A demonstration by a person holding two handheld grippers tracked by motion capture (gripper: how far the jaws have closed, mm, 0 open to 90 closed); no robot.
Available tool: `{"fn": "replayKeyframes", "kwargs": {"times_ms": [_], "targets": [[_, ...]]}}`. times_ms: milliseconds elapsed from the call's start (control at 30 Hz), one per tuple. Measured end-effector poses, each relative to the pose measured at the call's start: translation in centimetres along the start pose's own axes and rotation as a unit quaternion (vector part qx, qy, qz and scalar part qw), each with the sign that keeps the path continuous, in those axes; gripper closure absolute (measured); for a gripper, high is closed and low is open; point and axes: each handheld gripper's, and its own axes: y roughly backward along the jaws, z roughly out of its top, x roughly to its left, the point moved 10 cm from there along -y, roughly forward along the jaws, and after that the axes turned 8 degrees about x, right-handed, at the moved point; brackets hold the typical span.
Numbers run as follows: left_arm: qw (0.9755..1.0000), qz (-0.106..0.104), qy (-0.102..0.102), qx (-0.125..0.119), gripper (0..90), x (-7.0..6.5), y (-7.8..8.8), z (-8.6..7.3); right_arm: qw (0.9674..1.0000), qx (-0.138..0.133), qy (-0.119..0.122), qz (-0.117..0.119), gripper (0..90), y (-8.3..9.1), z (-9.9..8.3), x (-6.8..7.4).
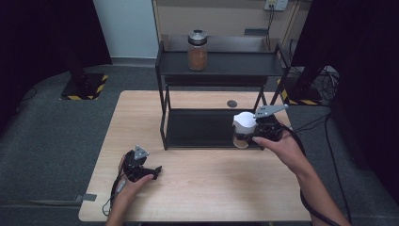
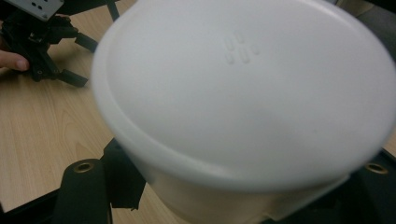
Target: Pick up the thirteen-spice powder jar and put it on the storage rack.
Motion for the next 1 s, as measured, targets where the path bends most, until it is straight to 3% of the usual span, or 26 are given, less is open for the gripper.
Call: {"fn": "replayKeyframes", "kwargs": {"times_ms": [233,767,1000], "targets": [[1.0,0.0,0.0,0.0,1.3,0.0,0.0,0.0,0.9999,-0.001,0.005,-0.01,31.4,1.3,1.9,-0.7],[1.0,0.0,-0.001,0.001,1.3,0.0,0.0,0.0,1.0,-0.007,0.006,-0.001,31.4,5.2,5.8,-1.3],[1.0,0.0,-0.001,0.001,1.3,0.0,0.0,0.0,0.9999,0.004,0.016,-0.002,31.4,7.0,8.2,-1.0]]}}
